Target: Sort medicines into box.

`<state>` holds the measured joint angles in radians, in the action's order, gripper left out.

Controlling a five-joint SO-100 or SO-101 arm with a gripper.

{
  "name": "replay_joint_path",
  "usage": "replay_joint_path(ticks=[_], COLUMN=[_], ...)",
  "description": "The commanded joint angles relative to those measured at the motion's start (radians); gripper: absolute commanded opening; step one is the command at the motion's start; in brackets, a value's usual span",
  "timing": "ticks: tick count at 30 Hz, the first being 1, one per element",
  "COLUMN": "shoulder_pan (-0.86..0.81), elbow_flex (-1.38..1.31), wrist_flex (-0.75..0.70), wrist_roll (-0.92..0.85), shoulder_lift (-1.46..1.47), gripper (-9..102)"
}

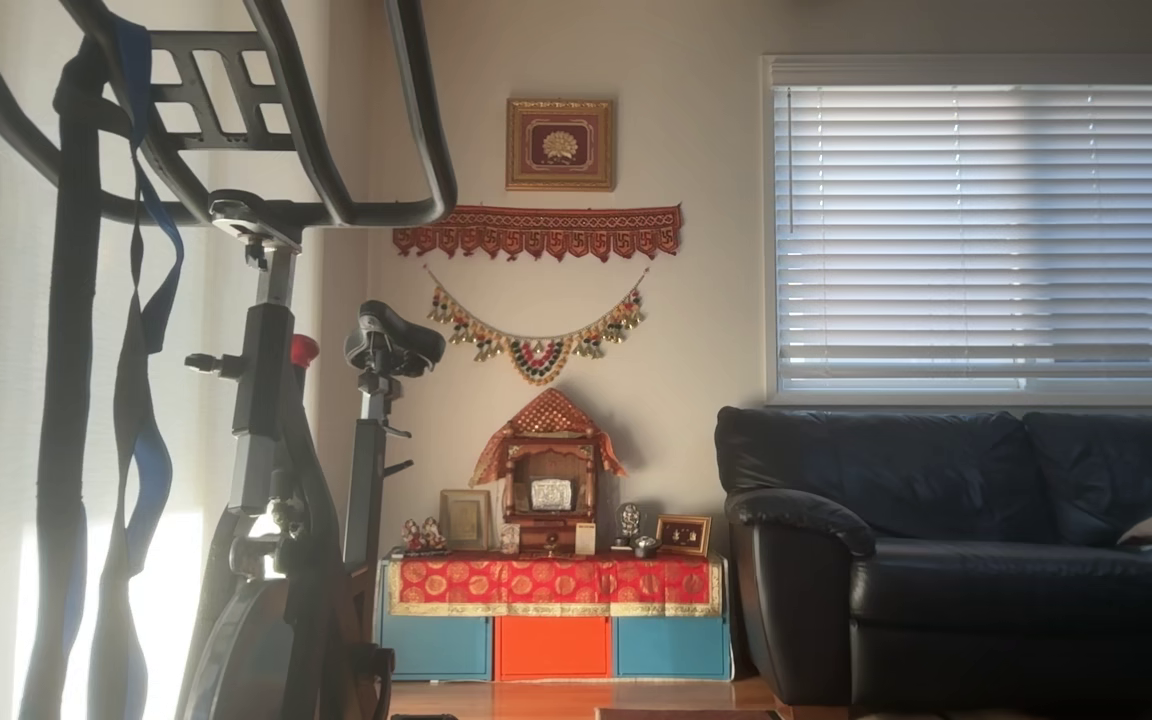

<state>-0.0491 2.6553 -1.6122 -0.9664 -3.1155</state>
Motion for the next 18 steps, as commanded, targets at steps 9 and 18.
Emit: replay_joint_path(ticks=[9,18], shoulder_pan=[0.161,0.164], elbow_flex=[0.284,0.284], wrist_flex=[0.15,0.15], wrist_roll=[0.149,0.218], shoulder_lift=[-0.009,-0.011], gripper=[1,2])
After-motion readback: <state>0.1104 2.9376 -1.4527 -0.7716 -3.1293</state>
